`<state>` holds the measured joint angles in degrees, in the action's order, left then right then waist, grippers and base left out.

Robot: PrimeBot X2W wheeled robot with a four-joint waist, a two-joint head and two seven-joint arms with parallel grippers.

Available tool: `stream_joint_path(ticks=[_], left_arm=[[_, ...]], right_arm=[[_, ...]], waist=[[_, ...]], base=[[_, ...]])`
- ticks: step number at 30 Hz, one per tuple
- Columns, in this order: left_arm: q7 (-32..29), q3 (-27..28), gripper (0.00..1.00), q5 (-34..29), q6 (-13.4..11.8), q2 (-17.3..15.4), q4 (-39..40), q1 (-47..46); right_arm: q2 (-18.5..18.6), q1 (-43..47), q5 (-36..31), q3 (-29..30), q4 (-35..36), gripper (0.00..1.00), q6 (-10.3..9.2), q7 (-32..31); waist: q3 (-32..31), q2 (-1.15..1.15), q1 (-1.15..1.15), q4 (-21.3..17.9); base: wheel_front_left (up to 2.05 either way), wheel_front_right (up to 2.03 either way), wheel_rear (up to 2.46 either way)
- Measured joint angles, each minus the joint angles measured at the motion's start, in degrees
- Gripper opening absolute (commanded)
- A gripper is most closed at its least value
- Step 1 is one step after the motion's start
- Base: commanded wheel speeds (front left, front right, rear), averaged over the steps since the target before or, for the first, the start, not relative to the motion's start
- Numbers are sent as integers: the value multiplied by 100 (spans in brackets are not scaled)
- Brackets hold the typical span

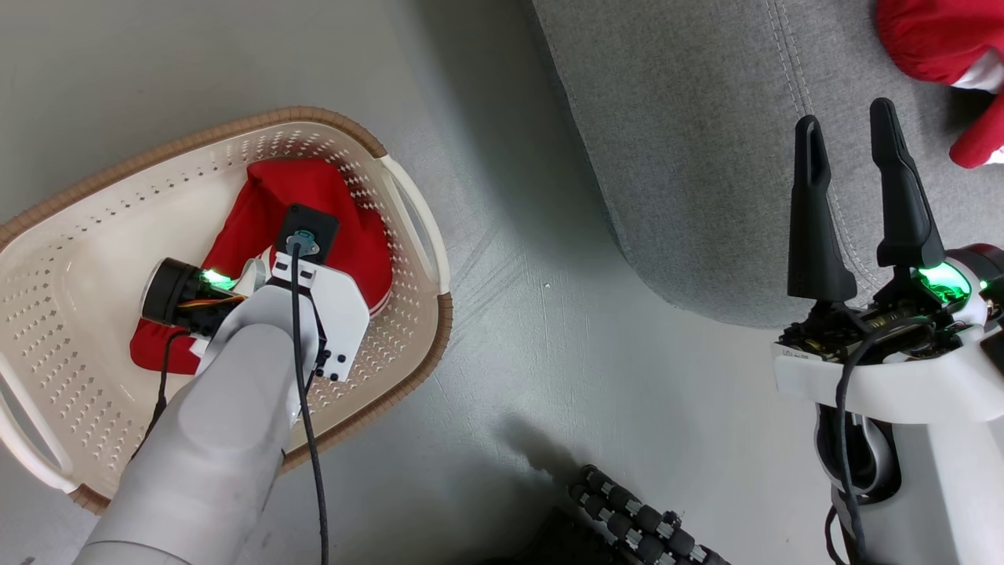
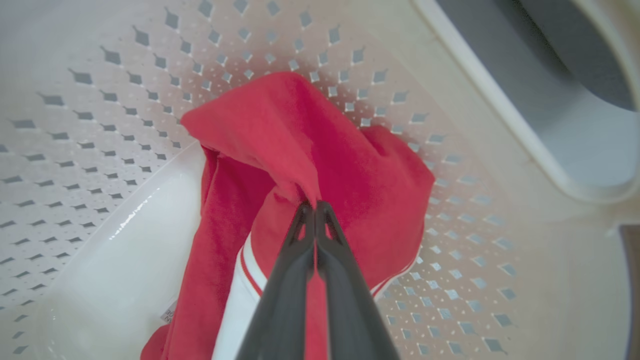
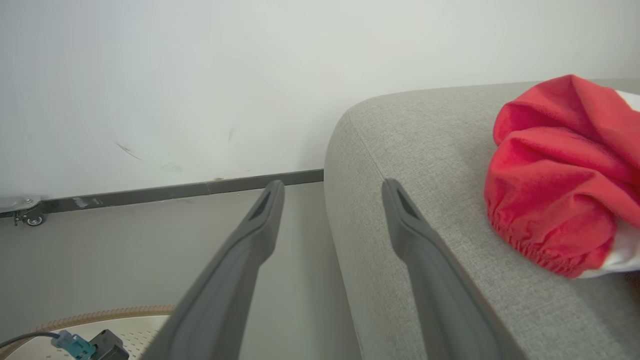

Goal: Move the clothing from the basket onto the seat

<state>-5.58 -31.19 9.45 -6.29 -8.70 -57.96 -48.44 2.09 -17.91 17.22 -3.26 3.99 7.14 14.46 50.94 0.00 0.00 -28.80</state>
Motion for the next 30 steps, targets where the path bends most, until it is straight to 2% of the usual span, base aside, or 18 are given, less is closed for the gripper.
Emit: stream_joint_path(ticks=[14,30], left_arm=[[569,89,0,99,32,-85,127,-3],[1436,154,0,153,32,-188,641,296]], right_arm=[[1,-268,-58,-20,7,100,0,0],[7,-597,-489,42,-32,100,0,0]], waist=[[-46,0,0,90],[-307,0,0,454]], base=[[0,0,0],[0,0,0]])
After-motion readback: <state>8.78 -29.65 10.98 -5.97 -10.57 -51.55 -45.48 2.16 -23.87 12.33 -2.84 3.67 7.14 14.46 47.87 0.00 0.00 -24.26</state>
